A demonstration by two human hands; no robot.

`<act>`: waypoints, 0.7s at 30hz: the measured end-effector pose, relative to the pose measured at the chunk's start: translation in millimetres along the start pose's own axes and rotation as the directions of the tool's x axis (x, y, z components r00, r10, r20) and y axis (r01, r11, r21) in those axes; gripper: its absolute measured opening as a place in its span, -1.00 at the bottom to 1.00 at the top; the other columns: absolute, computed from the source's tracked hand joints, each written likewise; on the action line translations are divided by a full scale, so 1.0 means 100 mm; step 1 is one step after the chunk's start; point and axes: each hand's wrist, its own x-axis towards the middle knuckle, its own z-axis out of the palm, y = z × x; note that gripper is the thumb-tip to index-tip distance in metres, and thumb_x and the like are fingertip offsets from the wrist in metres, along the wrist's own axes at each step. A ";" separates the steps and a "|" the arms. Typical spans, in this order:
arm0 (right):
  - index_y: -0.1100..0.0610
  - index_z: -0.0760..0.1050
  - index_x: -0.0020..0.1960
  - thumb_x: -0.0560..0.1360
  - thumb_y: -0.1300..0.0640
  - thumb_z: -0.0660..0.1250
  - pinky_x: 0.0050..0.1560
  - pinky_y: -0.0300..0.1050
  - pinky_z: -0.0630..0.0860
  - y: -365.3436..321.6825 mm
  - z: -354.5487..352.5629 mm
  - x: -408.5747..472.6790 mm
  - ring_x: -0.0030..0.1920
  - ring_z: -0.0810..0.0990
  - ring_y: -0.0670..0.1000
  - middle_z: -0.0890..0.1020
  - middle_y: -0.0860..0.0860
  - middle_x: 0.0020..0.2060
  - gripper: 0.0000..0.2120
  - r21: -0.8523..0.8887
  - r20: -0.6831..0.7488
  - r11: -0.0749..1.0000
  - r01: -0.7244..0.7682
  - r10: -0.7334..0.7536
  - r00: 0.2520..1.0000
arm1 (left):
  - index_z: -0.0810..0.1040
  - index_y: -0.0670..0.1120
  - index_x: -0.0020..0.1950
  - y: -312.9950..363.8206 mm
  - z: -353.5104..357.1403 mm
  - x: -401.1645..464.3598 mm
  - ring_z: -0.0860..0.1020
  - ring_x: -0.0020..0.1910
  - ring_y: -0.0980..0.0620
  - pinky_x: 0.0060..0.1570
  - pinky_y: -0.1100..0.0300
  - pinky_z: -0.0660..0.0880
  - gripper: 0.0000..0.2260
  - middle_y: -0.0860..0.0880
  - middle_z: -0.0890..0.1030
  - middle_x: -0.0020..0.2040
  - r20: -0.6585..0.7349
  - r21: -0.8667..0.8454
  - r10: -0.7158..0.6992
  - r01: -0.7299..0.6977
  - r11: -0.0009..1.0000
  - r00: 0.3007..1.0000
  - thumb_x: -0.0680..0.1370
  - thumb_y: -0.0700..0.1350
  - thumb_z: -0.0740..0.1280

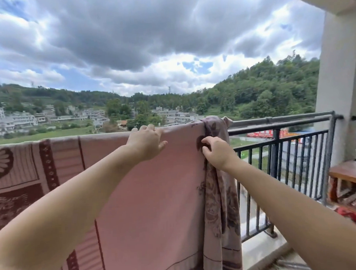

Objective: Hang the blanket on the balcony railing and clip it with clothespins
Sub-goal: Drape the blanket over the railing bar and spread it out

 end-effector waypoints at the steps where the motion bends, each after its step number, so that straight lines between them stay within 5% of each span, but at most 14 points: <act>1: 0.20 0.42 0.28 0.53 0.17 0.13 0.25 0.00 0.40 0.13 -0.03 0.10 0.23 0.47 0.17 0.51 0.21 0.22 -0.66 0.037 -0.047 0.999 -0.015 0.017 0.999 | 0.28 -0.08 0.39 0.11 0.03 0.14 0.37 0.31 -0.18 0.27 -0.11 0.33 -0.55 -0.19 0.41 0.32 -0.013 -0.002 0.016 -0.016 1.000 1.000 0.58 0.12 0.08; 7: 0.27 0.47 0.19 0.52 0.28 0.07 0.13 -0.06 0.42 0.85 -0.28 0.77 0.13 0.53 0.20 0.60 0.20 0.10 -0.68 0.267 -0.257 0.951 -0.153 0.223 0.940 | 0.32 -0.14 0.29 0.82 0.28 1.01 0.54 0.13 -0.19 -0.07 0.01 0.46 -0.59 -0.17 0.53 0.19 -0.119 -0.045 0.107 -0.113 0.993 0.987 0.58 0.12 0.08; 9: 0.28 0.49 0.16 0.54 0.23 0.09 0.12 0.04 0.52 1.09 -0.32 0.94 0.04 0.58 0.18 0.62 0.18 0.00 -0.71 0.428 -0.172 0.865 -0.262 0.362 0.916 | 0.33 -0.17 0.21 0.94 0.35 1.19 0.58 0.06 -0.20 -0.22 0.08 0.38 -0.61 -0.16 0.59 0.12 -0.179 -0.029 0.099 -0.105 0.994 0.979 0.58 0.11 0.08; 11: 0.26 0.52 0.03 0.55 0.10 0.17 -0.02 0.06 0.59 1.24 -0.30 1.03 -0.11 0.62 0.09 0.63 0.11 -0.17 -0.75 0.617 0.084 0.687 -0.384 0.427 0.900 | 0.34 -0.17 0.17 0.97 0.40 1.24 0.60 0.01 -0.21 -0.25 0.09 0.32 -0.63 -0.16 0.62 0.07 -0.246 -0.006 0.090 -0.095 0.995 0.965 0.58 0.10 0.07; 14: 0.14 0.55 -0.12 0.52 0.00 0.26 -0.25 -0.13 0.55 1.31 -0.20 1.12 -0.26 0.63 0.00 0.65 0.03 -0.28 -0.78 0.760 0.300 0.501 -0.415 0.296 0.907 | 0.36 -0.15 0.13 0.95 0.47 1.18 0.61 -0.02 -0.18 -0.22 0.09 0.40 -0.65 -0.12 0.63 0.03 -0.363 0.039 0.106 -0.098 0.994 0.926 0.58 0.12 0.07; 21: 0.17 0.55 -0.14 0.57 0.22 0.09 -0.30 -0.15 0.58 1.43 -0.38 1.55 -0.37 0.61 -0.01 0.64 0.01 -0.38 -0.73 0.923 0.195 0.323 -0.211 0.082 0.977 | 0.45 -0.12 0.00 1.06 0.41 1.14 0.59 -0.16 -0.17 -0.25 0.10 0.32 -0.59 -0.16 0.64 -0.14 -0.413 -0.092 -0.097 0.064 0.994 0.906 0.58 0.17 0.00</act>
